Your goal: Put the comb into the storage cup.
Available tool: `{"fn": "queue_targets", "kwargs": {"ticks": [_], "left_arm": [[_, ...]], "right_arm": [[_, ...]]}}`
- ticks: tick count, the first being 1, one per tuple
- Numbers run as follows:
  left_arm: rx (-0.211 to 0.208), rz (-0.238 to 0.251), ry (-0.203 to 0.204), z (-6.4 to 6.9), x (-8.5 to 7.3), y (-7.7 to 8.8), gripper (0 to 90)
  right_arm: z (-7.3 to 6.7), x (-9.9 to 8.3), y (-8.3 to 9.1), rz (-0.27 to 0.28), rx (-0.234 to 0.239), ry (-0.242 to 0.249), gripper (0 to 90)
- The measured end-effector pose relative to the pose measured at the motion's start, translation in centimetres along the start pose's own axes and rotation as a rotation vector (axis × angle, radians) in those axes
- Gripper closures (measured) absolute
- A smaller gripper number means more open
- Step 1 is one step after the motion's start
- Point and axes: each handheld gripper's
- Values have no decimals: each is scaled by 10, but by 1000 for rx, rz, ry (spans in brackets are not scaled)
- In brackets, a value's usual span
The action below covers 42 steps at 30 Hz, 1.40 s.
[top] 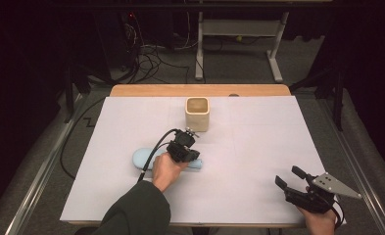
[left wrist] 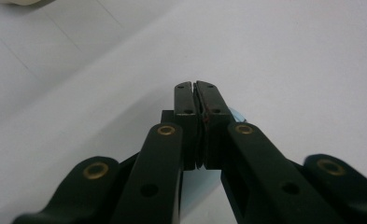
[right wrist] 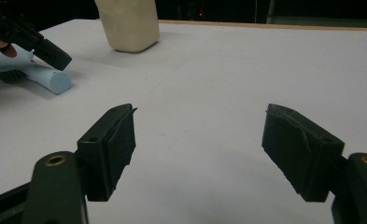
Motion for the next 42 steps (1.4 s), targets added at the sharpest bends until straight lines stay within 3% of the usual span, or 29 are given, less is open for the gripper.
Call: {"fn": "queue_targets", "kwargs": {"ticks": [11, 16, 21, 32, 42], "left_arm": [[-13, -24, -14, 5, -4, 1, 887], [-66, -16, -12, 6, -13, 3, 890], [-85, -21, -16, 9, -22, 5, 891], [-76, -49, -46, 17, -25, 3, 893], [-81, -42, -63, 23, -37, 7, 893]], "right_arm": [[0, 0, 0, -4, 1, 2, 266], [0, 0, 0, -1, 2, 2, 266], [-1, 0, 0, -5, 1, 3, 266], [0, 0, 0, -4, 2, 2, 266], [0, 0, 0, -4, 3, 1, 266]]}}
Point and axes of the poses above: each handheld gripper's, and its own axes: y roughly backward along the jaws, x roughly out of its top, z roughly to its right, and after that the axes turned 9 degrees about -x, right-handed
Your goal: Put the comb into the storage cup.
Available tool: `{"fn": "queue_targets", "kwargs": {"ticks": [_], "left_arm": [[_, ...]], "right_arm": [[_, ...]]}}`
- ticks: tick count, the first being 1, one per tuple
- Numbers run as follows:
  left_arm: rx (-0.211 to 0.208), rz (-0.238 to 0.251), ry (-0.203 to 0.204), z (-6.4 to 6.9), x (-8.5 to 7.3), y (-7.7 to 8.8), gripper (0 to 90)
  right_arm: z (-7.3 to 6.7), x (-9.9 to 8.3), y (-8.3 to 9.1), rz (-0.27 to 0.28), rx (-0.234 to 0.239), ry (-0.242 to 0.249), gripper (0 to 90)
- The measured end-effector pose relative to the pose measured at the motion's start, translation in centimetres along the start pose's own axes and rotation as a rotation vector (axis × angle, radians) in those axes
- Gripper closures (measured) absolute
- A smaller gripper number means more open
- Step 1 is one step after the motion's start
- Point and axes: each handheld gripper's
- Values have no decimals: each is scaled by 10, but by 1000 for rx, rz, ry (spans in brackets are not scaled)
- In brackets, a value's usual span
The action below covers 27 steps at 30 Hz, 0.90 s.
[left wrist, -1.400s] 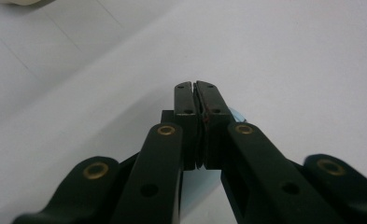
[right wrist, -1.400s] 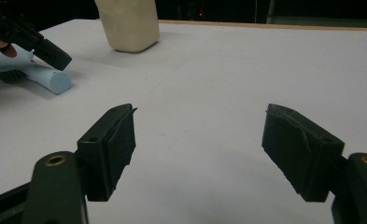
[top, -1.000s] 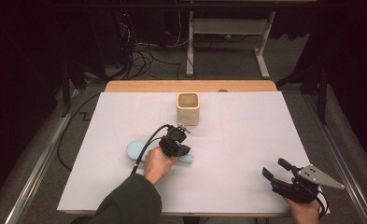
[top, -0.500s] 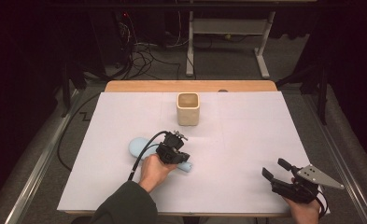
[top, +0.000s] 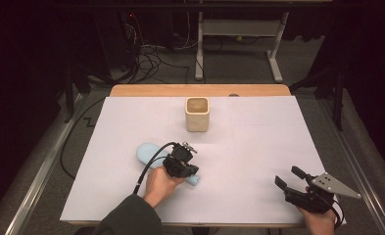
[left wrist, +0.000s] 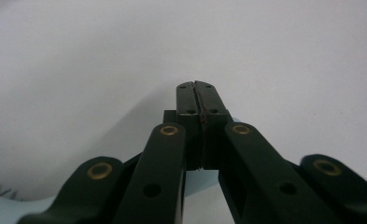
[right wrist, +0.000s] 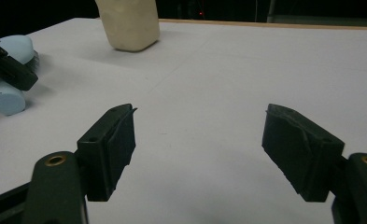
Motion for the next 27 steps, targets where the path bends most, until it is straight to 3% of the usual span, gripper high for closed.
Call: {"fn": "queue_targets", "kwargs": {"ticks": [10, 14, 27], "left_arm": [[13, -11, -25, 8, -14, 4, 892], [33, -13, -24, 8, -19, 6, 892], [36, -17, -25, 12, -33, 12, 892]], "right_arm": [[0, 0, 0, -2, -1, 0, 266], [0, 0, 0, -1, -3, 0, 266], [0, 0, 0, -2, -3, 0, 266]]}}
Point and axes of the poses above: each handheld gripper's, and its own axes: y roughly backward along the jaws, x roughly out of its top, z roughly to its right, and after that the axes turned 9 degrees about -x, right-handed
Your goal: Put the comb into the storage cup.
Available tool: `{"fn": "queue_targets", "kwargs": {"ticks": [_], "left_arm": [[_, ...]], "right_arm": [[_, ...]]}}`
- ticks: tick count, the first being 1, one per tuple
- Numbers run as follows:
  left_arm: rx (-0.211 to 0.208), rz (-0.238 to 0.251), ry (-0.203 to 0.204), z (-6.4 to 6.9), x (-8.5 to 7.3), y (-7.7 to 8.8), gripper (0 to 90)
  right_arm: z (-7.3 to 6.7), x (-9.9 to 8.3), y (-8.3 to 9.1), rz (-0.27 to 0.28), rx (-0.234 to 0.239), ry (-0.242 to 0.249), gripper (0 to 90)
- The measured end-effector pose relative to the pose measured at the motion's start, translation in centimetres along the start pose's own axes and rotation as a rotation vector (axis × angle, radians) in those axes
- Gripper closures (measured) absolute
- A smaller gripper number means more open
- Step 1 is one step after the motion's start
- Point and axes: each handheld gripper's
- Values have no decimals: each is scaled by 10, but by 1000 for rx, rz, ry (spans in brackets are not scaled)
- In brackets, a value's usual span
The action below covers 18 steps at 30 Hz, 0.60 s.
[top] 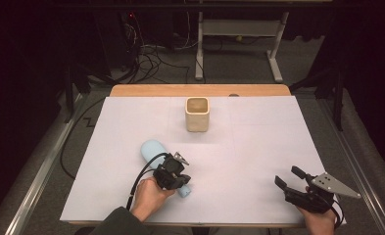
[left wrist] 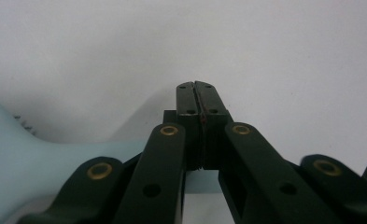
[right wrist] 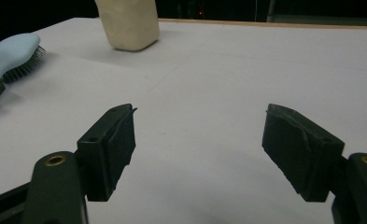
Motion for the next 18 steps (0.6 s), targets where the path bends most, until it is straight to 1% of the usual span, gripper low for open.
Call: {"fn": "queue_targets", "kwargs": {"ticks": [5, 10, 18], "left_arm": [[2, 3, -1, 1, -6, 3, 892], [16, -5, -3, 4, -12, 6, 892], [24, -5, -1, 4, -20, 9, 892]], "right_arm": [[0, 0, 0, 0, -1, 0, 266], [0, 0, 0, -1, -1, 1, 266], [-1, 0, -1, -1, 1, 2, 266]]}}
Point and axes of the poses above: each handheld gripper's, and its own axes: y roughly backward along the jaws, x roughly out of its top, z roughly to its right, and after that the axes turned 9 degrees about -x, right-handed
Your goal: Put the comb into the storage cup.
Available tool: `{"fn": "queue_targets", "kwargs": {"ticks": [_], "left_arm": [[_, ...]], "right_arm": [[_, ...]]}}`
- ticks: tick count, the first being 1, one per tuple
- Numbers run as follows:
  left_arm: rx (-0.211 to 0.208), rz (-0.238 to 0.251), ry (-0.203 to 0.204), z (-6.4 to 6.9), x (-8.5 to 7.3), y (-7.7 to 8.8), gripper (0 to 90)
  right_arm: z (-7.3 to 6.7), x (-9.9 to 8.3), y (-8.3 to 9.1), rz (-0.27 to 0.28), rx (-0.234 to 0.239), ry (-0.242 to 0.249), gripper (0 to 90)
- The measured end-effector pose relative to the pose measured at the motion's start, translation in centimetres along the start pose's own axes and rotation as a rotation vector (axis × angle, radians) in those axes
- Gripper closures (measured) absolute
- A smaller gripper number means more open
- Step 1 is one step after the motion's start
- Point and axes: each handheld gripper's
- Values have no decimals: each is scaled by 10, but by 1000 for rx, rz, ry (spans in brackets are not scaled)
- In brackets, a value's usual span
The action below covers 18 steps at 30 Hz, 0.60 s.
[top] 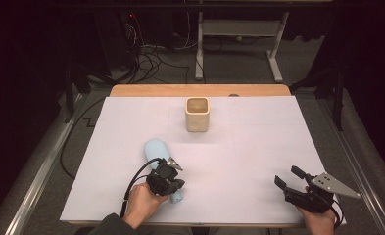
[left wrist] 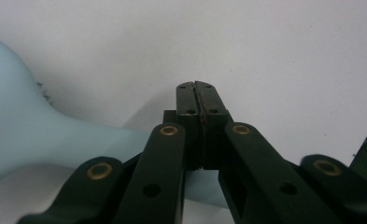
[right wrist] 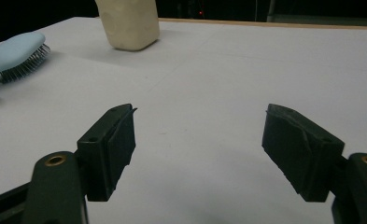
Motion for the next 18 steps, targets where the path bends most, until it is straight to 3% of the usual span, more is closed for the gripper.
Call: {"fn": "queue_targets", "kwargs": {"ticks": [12, 18], "left_arm": [[27, 21, 28, 0, -14, 6, 884], [63, 23, 32, 1, -21, 9, 877]], "right_arm": [[-2, 3, -7, 7, 18, 11, 266], [-3, 5, -12, 6, 30, 19, 266]]}}
Point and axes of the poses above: each handheld gripper's, and its own axes: y roughly backward along the jaws, x roughly out of its top, z roughly to its right, and after that the axes turned 9 degrees about -x, right-handed
